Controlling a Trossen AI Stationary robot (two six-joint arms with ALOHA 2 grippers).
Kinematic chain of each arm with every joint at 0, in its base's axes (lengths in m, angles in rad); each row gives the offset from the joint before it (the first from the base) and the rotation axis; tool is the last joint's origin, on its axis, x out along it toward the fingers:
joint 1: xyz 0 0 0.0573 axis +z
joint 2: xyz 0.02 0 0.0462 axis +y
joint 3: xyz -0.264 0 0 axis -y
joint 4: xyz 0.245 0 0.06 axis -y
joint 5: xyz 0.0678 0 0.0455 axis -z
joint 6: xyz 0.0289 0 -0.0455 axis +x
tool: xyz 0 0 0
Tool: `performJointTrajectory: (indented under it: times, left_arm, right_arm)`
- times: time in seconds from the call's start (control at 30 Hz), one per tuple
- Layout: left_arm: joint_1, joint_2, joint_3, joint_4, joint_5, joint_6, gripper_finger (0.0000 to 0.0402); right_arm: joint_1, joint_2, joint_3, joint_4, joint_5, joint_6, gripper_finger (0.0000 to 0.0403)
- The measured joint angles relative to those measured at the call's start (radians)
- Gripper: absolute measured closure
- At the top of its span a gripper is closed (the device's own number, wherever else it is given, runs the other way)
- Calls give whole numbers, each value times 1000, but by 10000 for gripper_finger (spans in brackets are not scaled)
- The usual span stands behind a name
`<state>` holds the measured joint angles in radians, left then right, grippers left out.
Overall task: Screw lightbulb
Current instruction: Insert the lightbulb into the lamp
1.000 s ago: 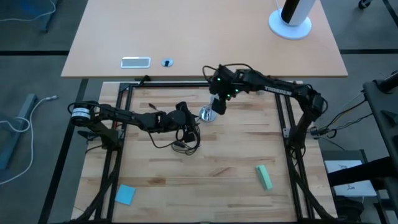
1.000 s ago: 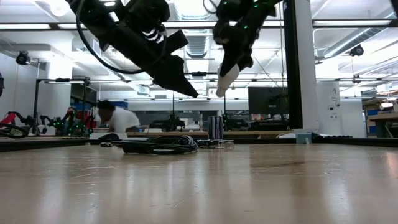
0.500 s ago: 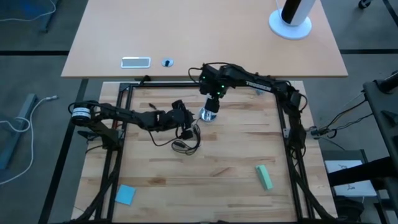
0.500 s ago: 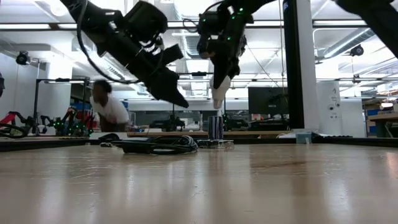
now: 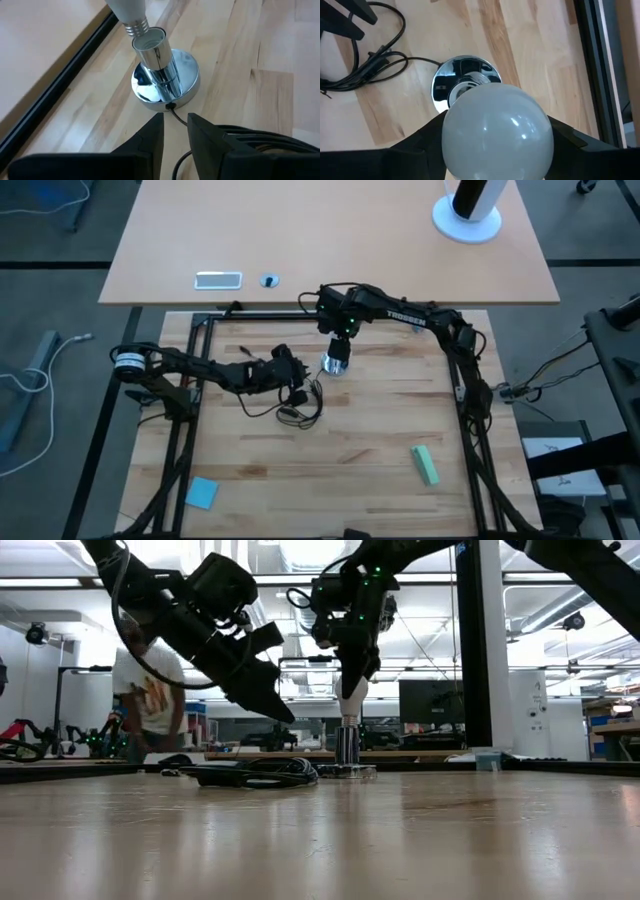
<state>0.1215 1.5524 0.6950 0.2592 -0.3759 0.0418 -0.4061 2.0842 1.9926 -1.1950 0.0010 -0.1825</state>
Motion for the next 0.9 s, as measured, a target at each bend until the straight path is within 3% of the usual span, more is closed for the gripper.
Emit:
performJointTrajectory:
  times: [0.47, 0.9]
  left_arm:
    - [0, 0, 3, 5, 0, -4, 310]
    - [0, 0, 3, 11, 1, -18, 331]
  right_arm:
    - [37, 0, -13, 4, -2, 29, 182]
    - [42, 6, -33, 31, 0, 44, 182]
